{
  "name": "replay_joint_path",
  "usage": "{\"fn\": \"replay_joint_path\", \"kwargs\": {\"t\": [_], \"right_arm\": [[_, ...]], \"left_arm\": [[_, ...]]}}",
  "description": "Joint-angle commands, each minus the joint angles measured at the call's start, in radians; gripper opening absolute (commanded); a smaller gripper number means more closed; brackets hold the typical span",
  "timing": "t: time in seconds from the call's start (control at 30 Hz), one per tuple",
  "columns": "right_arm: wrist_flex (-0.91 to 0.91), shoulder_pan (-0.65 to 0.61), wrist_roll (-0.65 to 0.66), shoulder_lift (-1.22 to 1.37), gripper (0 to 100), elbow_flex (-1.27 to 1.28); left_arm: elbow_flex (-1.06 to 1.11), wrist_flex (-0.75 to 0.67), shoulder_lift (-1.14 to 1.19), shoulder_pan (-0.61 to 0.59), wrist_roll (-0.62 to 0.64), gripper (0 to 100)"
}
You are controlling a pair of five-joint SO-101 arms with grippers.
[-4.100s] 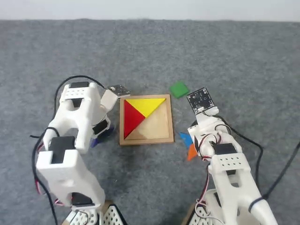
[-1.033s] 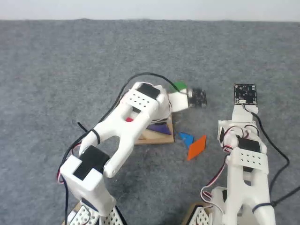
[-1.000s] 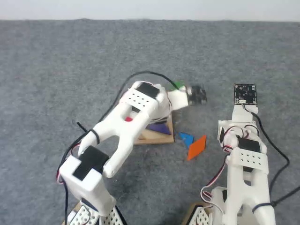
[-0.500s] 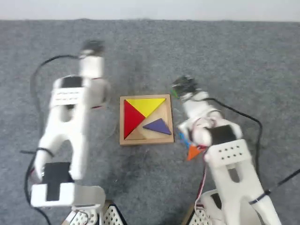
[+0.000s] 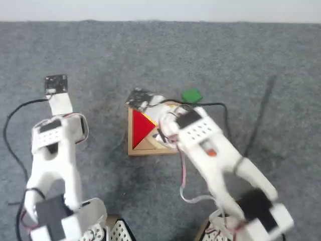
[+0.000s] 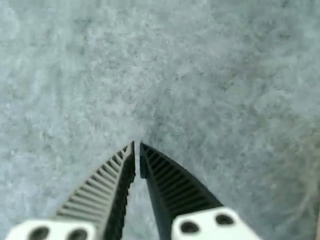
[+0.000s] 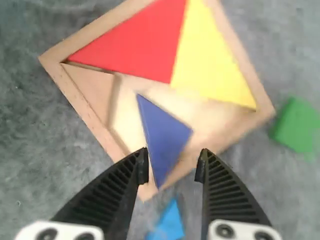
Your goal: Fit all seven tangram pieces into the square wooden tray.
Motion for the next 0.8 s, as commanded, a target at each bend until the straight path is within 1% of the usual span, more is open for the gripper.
{"fn": "replay_joint_path", "kwargs": {"t": [0.0, 0.1, 0.4, 0.63, 0.77], "right_arm": [[0.056, -0.030, 0.052, 0.117, 17.6, -0.169], [0.101, -0.033, 0.069, 0.222, 17.7, -0.264], [0.176, -0.035, 0.068, 0.427, 17.7, -0.466], [0.171, -0.031, 0.071, 0.487, 17.7, -0.494], [0.159, -0.027, 0.103, 0.490, 17.4, -0.494]], "left_arm": [[0.035, -0.048, -0.104, -0.006, -0.031, 1], [0.051, -0.087, -0.112, -0.009, -0.031, 1], [0.051, -0.089, -0.112, -0.011, -0.031, 1], [0.051, -0.089, -0.112, -0.011, -0.031, 2], [0.051, -0.089, -0.112, -0.011, -0.031, 2]]}}
